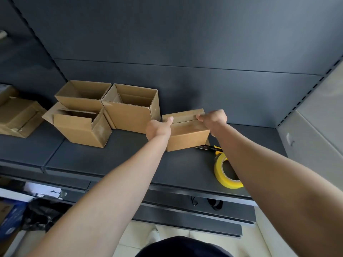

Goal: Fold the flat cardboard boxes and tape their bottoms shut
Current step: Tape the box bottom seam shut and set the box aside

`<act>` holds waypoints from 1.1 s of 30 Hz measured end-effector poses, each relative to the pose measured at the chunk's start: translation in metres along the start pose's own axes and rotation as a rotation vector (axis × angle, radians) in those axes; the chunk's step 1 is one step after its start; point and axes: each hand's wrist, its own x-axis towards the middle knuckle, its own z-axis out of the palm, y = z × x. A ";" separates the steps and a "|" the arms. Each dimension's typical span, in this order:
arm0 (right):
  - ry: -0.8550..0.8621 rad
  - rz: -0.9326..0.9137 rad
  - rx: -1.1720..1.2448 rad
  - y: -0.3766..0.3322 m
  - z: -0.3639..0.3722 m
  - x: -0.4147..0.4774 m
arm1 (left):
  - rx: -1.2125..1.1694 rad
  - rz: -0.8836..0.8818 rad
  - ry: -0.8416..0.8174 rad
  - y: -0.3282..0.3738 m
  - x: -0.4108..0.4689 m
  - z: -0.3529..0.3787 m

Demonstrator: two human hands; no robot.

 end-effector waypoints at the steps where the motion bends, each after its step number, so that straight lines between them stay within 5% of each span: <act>1: 0.016 0.005 -0.002 0.001 0.001 0.000 | 0.005 -0.002 0.011 0.000 0.001 -0.001; 8: 0.110 0.011 -0.026 0.006 0.000 -0.001 | 0.035 0.058 -0.001 -0.003 0.008 -0.002; 13: 0.232 -0.051 0.311 -0.001 -0.015 -0.007 | -0.128 0.123 -0.080 0.005 0.003 0.004; 17: 0.248 0.070 0.537 -0.001 -0.024 -0.015 | -0.188 0.228 -0.125 0.007 -0.006 0.011; 21: 0.234 0.136 0.544 0.013 -0.032 -0.018 | -0.226 0.275 -0.209 0.007 -0.008 0.012; 28: 0.141 0.105 0.429 0.021 -0.033 -0.029 | -0.210 0.049 -0.384 -0.003 0.001 0.010; 33: 0.177 0.095 0.503 0.025 -0.030 -0.043 | -0.106 0.144 -0.414 -0.012 0.003 0.006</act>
